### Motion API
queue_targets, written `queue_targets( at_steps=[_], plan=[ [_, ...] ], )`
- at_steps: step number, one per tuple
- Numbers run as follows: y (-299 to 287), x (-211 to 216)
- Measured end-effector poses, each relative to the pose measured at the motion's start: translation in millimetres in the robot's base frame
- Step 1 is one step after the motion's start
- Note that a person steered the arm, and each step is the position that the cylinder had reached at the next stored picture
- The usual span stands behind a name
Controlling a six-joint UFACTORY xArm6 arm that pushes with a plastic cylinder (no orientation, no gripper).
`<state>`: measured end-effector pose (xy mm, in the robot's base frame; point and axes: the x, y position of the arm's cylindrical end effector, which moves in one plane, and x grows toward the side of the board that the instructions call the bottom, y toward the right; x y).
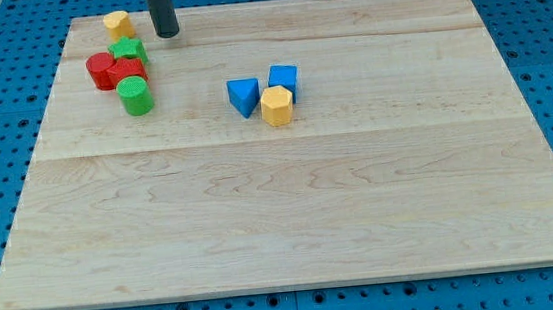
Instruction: Push blue triangle towards the top center
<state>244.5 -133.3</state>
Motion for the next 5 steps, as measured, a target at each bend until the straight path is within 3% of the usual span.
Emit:
queue_targets(
  at_steps=[2, 4, 5],
  plan=[
    [-6.5, 72.9],
    [24.9, 148.2],
    [94.1, 148.7]
  ],
)
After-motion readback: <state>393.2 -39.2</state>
